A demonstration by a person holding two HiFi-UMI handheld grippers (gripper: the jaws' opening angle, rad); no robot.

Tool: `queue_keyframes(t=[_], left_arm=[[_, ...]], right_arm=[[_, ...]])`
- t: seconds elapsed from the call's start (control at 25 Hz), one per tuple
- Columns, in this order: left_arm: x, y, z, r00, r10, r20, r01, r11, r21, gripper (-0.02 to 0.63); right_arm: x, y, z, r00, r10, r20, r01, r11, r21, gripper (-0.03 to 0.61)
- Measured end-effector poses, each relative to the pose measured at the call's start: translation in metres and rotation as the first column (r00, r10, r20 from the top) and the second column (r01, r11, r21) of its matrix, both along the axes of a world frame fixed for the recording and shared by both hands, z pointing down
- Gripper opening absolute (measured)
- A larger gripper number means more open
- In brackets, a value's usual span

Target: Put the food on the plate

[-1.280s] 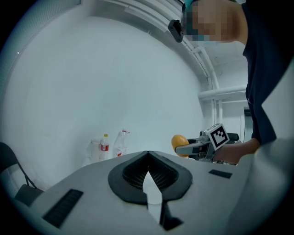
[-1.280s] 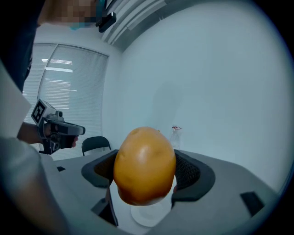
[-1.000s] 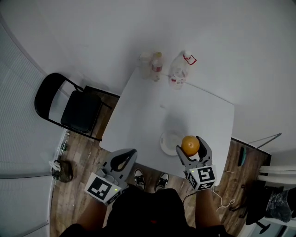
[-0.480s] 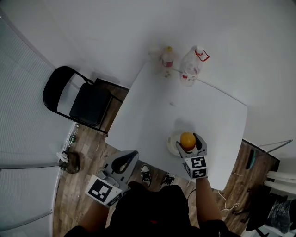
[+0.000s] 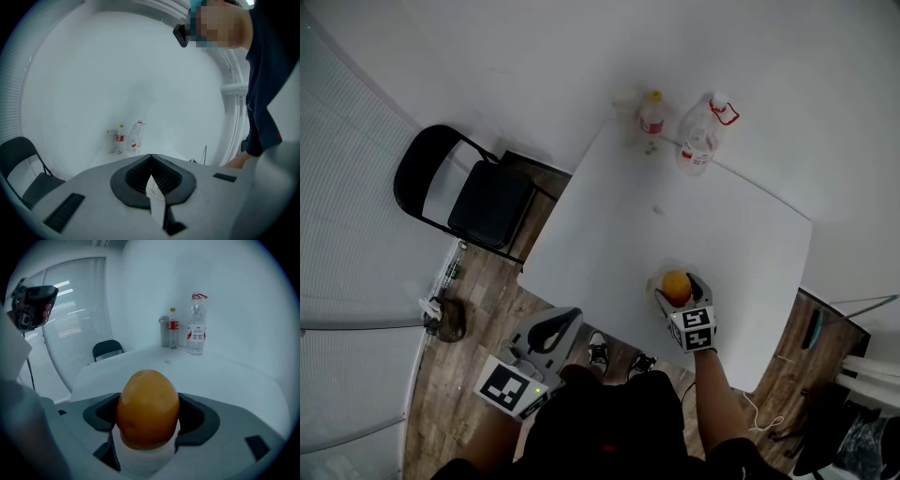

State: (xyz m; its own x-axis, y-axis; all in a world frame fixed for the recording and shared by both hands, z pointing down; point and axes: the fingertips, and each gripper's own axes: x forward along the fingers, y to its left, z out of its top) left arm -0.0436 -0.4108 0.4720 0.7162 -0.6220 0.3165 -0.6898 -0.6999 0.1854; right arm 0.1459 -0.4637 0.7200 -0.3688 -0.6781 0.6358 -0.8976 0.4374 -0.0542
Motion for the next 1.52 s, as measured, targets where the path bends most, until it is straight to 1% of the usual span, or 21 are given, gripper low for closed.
queue_keyframes(t=[0.08,0.28,0.4,0.6,0.8,0.92,1.04,1.16,1.24,1.36,1.4,1.44,1.48,1.52], left_arm=[[0.003,0.000,-0.002,1.000,0.003,-0.009,-0.003,1.000,0.006,0.020],[0.004,0.004,0.000,1.000,-0.008,0.006,0.008,1.000,-0.003,0.020],[0.002,0.005,0.000,1.000,-0.014,0.009,0.014,1.000,-0.003,0.020],[0.001,0.007,-0.004,1.000,-0.015,0.006,0.015,1.000,0.004,0.020],[0.002,0.009,-0.011,1.000,0.001,-0.016,-0.001,1.000,0.014,0.020],[0.003,0.011,-0.019,0.999,0.015,-0.031,-0.014,0.999,0.038,0.020],[0.003,0.014,-0.024,0.999,0.014,-0.044,-0.012,0.999,0.047,0.020],[0.005,0.018,-0.034,0.997,0.031,-0.065,-0.026,0.997,0.076,0.020],[0.008,0.020,-0.043,0.995,0.052,-0.084,-0.042,0.992,0.119,0.020],[0.009,0.024,-0.050,0.994,0.068,-0.080,-0.056,0.988,0.145,0.020],[0.011,0.026,-0.053,0.993,0.077,-0.085,-0.063,0.986,0.152,0.020],[0.014,0.028,-0.059,0.992,0.088,-0.096,-0.072,0.985,0.160,0.020],[0.017,0.029,-0.065,0.989,0.100,-0.108,-0.081,0.982,0.168,0.020],[0.020,0.030,-0.071,0.987,0.112,-0.119,-0.090,0.980,0.177,0.020]], right_arm=[[-0.001,0.000,0.007,1.000,-0.007,-0.013,0.007,1.000,-0.019,0.380],[-0.003,0.001,0.021,0.997,-0.042,-0.066,0.039,0.998,-0.040,0.380],[-0.005,-0.002,0.019,0.997,-0.045,-0.068,0.043,0.999,-0.032,0.380],[-0.008,-0.002,0.019,0.997,-0.050,-0.056,0.048,0.998,-0.047,0.380],[-0.009,-0.001,0.002,0.998,-0.053,-0.044,0.052,0.999,-0.014,0.382],[-0.009,-0.004,-0.026,0.999,-0.046,-0.024,0.047,0.998,0.040,0.382],[-0.010,-0.006,-0.070,0.999,-0.038,0.000,0.038,0.991,0.128,0.382],[-0.012,-0.002,-0.118,0.999,-0.036,0.022,0.031,0.975,0.222,0.382],[-0.015,0.005,-0.150,0.998,-0.045,0.044,0.032,0.962,0.272,0.380],[-0.016,0.017,-0.196,0.996,-0.046,0.070,0.020,0.940,0.341,0.375],[-0.015,0.022,-0.212,0.996,-0.036,0.076,0.005,0.930,0.366,0.350],[-0.013,0.028,-0.228,0.996,-0.022,0.084,-0.013,0.920,0.392,0.305],[-0.011,0.034,-0.243,0.996,-0.010,0.094,-0.030,0.909,0.416,0.276],[-0.009,0.041,-0.257,0.995,-0.002,0.102,-0.043,0.898,0.437,0.268]])
